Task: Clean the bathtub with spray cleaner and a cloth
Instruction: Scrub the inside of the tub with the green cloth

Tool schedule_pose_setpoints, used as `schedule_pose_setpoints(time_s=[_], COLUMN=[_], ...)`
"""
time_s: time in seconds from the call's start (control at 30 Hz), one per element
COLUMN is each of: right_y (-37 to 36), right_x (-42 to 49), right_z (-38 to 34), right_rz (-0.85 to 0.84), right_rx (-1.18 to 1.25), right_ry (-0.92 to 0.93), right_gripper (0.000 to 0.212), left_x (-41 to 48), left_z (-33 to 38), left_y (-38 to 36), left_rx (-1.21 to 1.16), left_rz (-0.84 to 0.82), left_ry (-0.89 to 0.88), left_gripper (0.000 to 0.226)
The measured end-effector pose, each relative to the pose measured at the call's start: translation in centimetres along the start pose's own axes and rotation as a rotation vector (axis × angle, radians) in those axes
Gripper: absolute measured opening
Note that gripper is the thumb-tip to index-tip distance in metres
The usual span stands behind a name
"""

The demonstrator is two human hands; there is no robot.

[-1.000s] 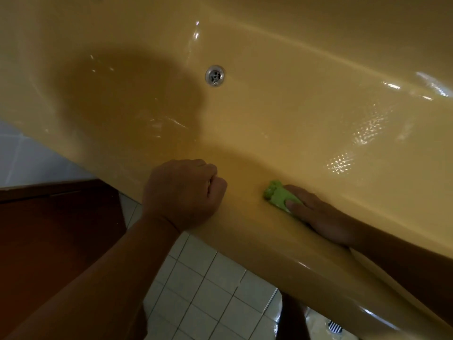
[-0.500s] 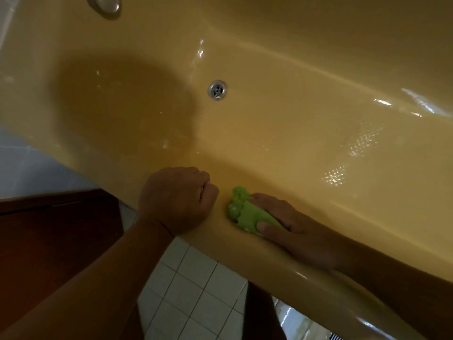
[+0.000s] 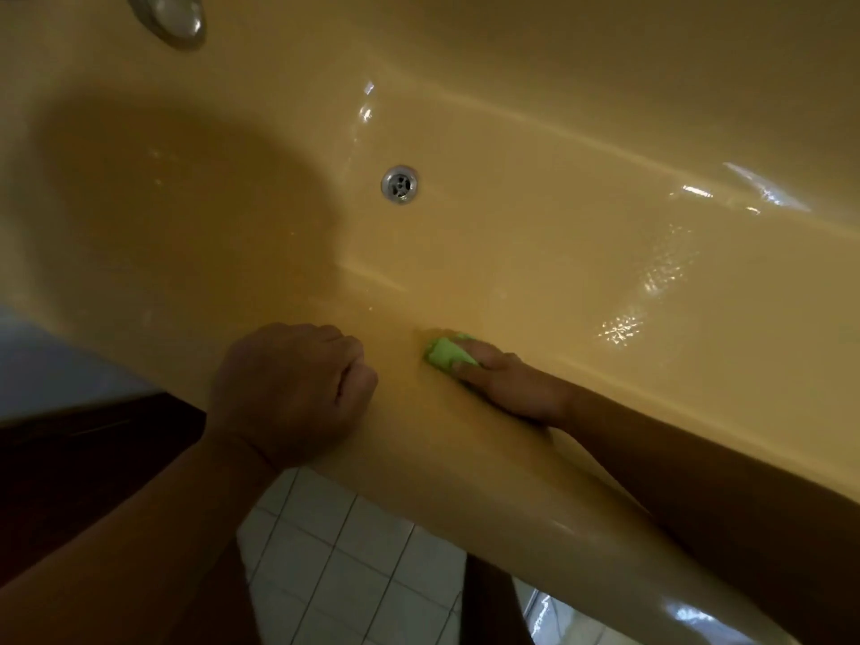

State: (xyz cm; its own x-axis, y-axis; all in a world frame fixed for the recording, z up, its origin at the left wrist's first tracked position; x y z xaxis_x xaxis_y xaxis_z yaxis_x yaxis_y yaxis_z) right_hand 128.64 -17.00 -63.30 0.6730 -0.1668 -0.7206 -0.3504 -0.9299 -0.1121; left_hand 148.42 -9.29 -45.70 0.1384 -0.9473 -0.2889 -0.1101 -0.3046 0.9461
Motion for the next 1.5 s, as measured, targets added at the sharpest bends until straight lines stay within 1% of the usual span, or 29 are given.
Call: schedule_pose_setpoints(time_s=[0.1,0.17,0.23,0.3,0.37,0.4,0.47,0.5,0.53,0.63,0.7,0.77,0.87,0.97,1.03,1.07,1.1,1.2,1.27,1.33,1.37,1.43,1.47,1.5], right_y=[-2.0,-2.9,-2.4,-1.1,0.4,1.1,2.2,2.2,1.8,-0.7,-2.1,-3.0,-2.3,-0.7,0.1,0.1,-0.3,-2.7,-3.8,-4.5,-4.5,-3.8,-3.3,-2.8], right_x=[-7.0,-9.7,-9.4,-6.5,-2.6,-1.0,0.8,1.1,1.3,-0.9,-4.2,-6.4,-4.4,1.3,4.9,5.5,5.7,4.4,1.2,-1.9,-2.6,-2.1,-1.0,0.6], right_z=[-6.3,-8.5,-8.3,-5.3,-1.2,0.6,3.5,3.7,2.9,-1.6,-5.0,-7.4,-6.5,-2.4,0.3,0.8,0.4,-4.6,-7.8,-9.7,-9.9,-9.0,-8.1,-6.7], right_rz=[-0.090,-0.147,-0.147,-0.102,-0.055,-0.032,0.035,0.056,0.060,-0.013,-0.065,-0.123,-0.161,-0.065,0.026,0.047,0.047,-0.014,-0.090,-0.162,-0.187,-0.182,-0.159,-0.124], right_rx=[0.083,0.130,0.153,0.129,0.067,0.009,-0.082,-0.107,-0.102,-0.007,0.026,0.052,0.077,0.006,-0.111,-0.151,-0.169,-0.068,-0.005,0.047,0.074,0.112,0.102,0.068], right_ry=[0.191,0.225,0.207,0.162,0.101,0.040,-0.117,-0.162,-0.170,-0.011,0.093,0.128,0.099,0.061,-0.041,-0.095,-0.105,-0.016,0.084,0.142,0.143,0.120,0.108,0.097], right_gripper=[0.037,0.031,0.028,0.031,0.042,0.048,0.058,0.061,0.062,0.062,0.054,0.046,0.045,0.062,0.061,0.061,0.060,0.054,0.054,0.049,0.043,0.033,0.034,0.040], left_x=[0.0,0.0,-0.1,-0.1,-0.2,-0.3,-0.4,-0.5,-0.5,-0.7,-0.7,-0.8,-0.9,-0.9,-0.7,-0.6,-0.5,-0.4,-0.4,-0.3,-0.3,-0.2,-0.3,-0.3], left_z=[-0.1,-0.2,-0.3,-0.2,-0.1,-0.2,-0.7,-0.9,-1.1,-1.6,-2.1,-2.7,-3.6,-4.3,-4.8,-5.0,-5.2,-5.7,-5.9,-6.4,-6.6,-6.9,-7.0,-7.2], left_y=[-0.1,0.1,0.2,0.2,0.0,-0.1,-0.2,-0.2,-0.2,0.0,0.2,0.2,0.0,-0.4,-0.5,-0.4,-0.5,-0.3,-0.2,-0.2,-0.3,-0.3,-0.3,-0.3], left_rx=[-0.001,-0.006,0.000,0.020,0.061,0.074,0.075,0.070,0.069,0.072,0.062,0.065,0.090,0.099,0.099,0.104,0.110,0.113,0.105,0.099,0.098,0.097,0.096,0.093], left_rz=[0.002,0.024,0.024,0.011,-0.018,-0.047,-0.091,-0.096,-0.099,-0.079,-0.060,-0.049,-0.047,-0.049,-0.046,-0.048,-0.051,-0.060,-0.056,-0.053,-0.053,-0.053,-0.054,-0.051], left_ry=[-0.018,-0.028,-0.049,-0.122,-0.246,-0.292,-0.329,-0.335,-0.341,-0.358,-0.355,-0.349,-0.342,-0.328,-0.322,-0.326,-0.333,-0.350,-0.358,-0.362,-0.367,-0.380,-0.383,-0.384], left_gripper=[0.048,0.049,0.048,0.048,0.053,0.058,0.071,0.074,0.074,0.065,0.061,0.059,0.061,0.064,0.064,0.065,0.066,0.068,0.069,0.069,0.069,0.069,0.070,0.071])
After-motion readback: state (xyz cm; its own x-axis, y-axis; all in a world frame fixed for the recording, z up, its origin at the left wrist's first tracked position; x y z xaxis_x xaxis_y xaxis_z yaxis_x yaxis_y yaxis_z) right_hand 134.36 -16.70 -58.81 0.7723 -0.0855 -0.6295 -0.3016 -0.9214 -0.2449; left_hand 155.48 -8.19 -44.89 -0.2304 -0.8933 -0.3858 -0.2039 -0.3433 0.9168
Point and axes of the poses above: each hand's wrist, its own x-axis towards the middle knuckle, its own y-axis out of the back of the hand, z = x × y, the point moved 5 cm from there along x, towards the middle knuckle, and after that the axes turned 15 degrees about x, right-handed, at the moved point
